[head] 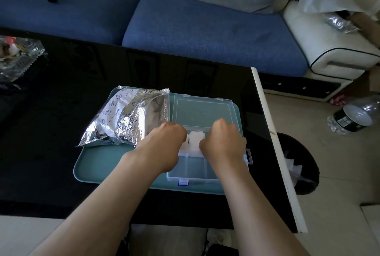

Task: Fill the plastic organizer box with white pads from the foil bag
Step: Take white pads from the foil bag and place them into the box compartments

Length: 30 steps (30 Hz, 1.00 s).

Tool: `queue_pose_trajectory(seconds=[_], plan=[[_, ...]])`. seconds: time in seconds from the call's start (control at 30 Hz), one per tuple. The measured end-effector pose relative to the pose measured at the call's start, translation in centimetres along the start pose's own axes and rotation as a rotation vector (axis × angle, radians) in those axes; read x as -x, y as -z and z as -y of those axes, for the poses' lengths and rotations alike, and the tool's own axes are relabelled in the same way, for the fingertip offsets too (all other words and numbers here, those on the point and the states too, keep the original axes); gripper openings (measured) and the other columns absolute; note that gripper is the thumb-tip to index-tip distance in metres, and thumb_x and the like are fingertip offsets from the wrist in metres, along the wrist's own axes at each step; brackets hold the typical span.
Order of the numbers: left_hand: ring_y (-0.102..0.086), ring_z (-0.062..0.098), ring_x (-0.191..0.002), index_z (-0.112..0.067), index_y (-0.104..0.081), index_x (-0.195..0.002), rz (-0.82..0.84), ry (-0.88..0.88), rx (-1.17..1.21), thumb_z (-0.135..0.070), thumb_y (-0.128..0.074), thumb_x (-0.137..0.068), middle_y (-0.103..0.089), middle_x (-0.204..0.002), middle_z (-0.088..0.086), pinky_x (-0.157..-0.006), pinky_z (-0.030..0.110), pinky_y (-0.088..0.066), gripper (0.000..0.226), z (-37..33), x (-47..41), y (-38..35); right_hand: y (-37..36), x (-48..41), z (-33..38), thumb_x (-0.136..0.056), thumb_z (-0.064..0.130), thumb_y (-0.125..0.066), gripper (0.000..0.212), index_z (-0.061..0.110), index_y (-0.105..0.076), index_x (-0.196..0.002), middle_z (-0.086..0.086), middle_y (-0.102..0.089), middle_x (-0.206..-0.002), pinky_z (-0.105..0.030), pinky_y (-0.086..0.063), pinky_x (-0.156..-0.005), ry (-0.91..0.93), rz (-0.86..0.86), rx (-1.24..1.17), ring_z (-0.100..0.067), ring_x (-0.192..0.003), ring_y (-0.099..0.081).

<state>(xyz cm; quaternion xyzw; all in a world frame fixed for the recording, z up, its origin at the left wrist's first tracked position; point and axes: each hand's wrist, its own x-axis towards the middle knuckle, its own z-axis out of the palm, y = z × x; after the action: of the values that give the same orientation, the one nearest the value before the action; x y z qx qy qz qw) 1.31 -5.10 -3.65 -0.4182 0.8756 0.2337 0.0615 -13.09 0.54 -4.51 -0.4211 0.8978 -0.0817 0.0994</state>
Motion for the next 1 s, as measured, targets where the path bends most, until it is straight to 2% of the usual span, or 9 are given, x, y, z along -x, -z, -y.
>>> queue_pose_trajectory(seconds=[0.07,0.13,0.27,0.4,0.47,0.53,0.7,0.9,1.0], plan=[[-0.059,0.032,-0.126,-0.021,-0.061,-0.134,-0.009,-0.008,-0.009,0.008,-0.060,-0.089,-0.050,-0.142,0.005,-0.100,0.047,-0.054,0.054,-0.1,0.1,0.0,0.1,-0.1,0.4,-0.088,-0.003,-0.066,0.018,0.015,-0.068,-0.091,-0.004,-0.066,-0.086,-0.040,-0.059,-0.074,0.115,0.029,-0.033,-0.029,-0.081,-0.066],[-0.061,0.033,-0.122,-0.018,-0.064,-0.127,-0.018,-0.013,-0.021,0.008,-0.060,-0.088,-0.052,-0.138,0.006,-0.099,0.047,-0.055,0.047,-0.2,0.2,0.1,0.2,-0.1,0.8,-0.087,-0.010,-0.064,0.034,0.016,-0.074,-0.106,-0.009,-0.070,-0.098,-0.042,-0.060,-0.075,0.216,0.136,-0.005,-0.034,-0.092,-0.070],[-0.064,0.033,-0.114,-0.015,-0.065,-0.122,-0.021,-0.004,-0.050,0.007,-0.060,-0.089,-0.057,-0.130,0.006,-0.094,0.046,-0.057,0.040,-0.4,0.4,0.2,0.3,0.2,1.0,-0.088,-0.009,-0.058,0.027,0.018,-0.058,-0.090,-0.004,-0.052,-0.085,-0.037,-0.044,-0.071,0.307,0.286,0.182,-0.032,-0.086,-0.059],[-0.068,0.031,-0.110,-0.024,-0.064,-0.126,-0.070,-0.005,-0.133,-0.006,-0.063,-0.094,-0.063,-0.127,0.004,-0.087,0.042,-0.059,0.038,-0.6,0.6,0.6,0.8,0.4,1.2,-0.093,-0.002,-0.056,0.020,0.015,-0.052,-0.084,-0.005,-0.053,-0.087,-0.036,-0.042,-0.073,0.286,0.344,0.212,-0.030,-0.083,-0.054],[-0.070,0.028,-0.104,-0.034,-0.068,-0.121,-0.173,-0.023,-0.091,-0.013,-0.063,-0.094,-0.068,-0.119,-0.001,-0.082,0.041,-0.060,0.034,-0.8,0.6,1.2,1.2,0.4,1.3,-0.093,0.001,-0.055,0.017,0.013,-0.057,-0.083,-0.006,-0.058,-0.084,-0.036,-0.045,-0.071,0.247,0.289,0.133,-0.034,-0.083,-0.060],[-0.071,0.025,-0.096,-0.037,-0.073,-0.110,-0.322,-0.029,0.042,-0.019,-0.061,-0.092,-0.072,-0.106,-0.005,-0.076,0.041,-0.061,0.028,-0.8,0.4,1.9,1.5,0.3,1.3,-0.092,0.003,-0.055,0.017,0.012,-0.069,-0.097,-0.008,-0.065,-0.089,-0.036,-0.050,-0.070,0.210,0.190,0.020,-0.037,-0.086,-0.065],[-0.055,0.031,-0.098,-0.020,-0.074,-0.106,-0.772,0.019,0.124,-0.011,-0.068,-0.085,-0.060,-0.105,0.005,-0.072,0.046,-0.053,0.024,1.1,0.2,3.4,1.3,0.4,2.5,-0.093,0.004,-0.047,0.039,0.021,-0.076,-0.112,-0.006,-0.073,-0.107,-0.042,-0.063,-0.082,0.187,0.096,-0.365,-0.030,-0.092,-0.072],[-0.047,0.041,-0.114,-0.007,-0.058,-0.124,-0.711,0.299,0.129,-0.014,-0.057,-0.095,-0.051,-0.126,0.019,-0.090,0.050,-0.043,0.031,2.9,0.2,3.3,0.5,0.9,4.8,-0.096,0.002,-0.053,0.035,0.017,-0.081,-0.112,0.000,-0.080,-0.100,-0.030,-0.059,-0.086,0.337,0.028,-0.509,-0.016,-0.092,-0.073],[-0.048,0.037,-0.090,-0.001,-0.059,-0.107,-0.708,0.316,0.187,-0.008,-0.052,-0.095,-0.060,-0.111,0.021,-0.078,0.039,-0.034,0.015,3.6,0.1,3.2,0.0,1.0,6.2,-0.096,0.010,-0.063,0.025,0.015,-0.080,-0.115,0.002,-0.080,-0.100,-0.023,-0.056,-0.085,0.392,0.021,-0.567,-0.012,-0.090,-0.073]])
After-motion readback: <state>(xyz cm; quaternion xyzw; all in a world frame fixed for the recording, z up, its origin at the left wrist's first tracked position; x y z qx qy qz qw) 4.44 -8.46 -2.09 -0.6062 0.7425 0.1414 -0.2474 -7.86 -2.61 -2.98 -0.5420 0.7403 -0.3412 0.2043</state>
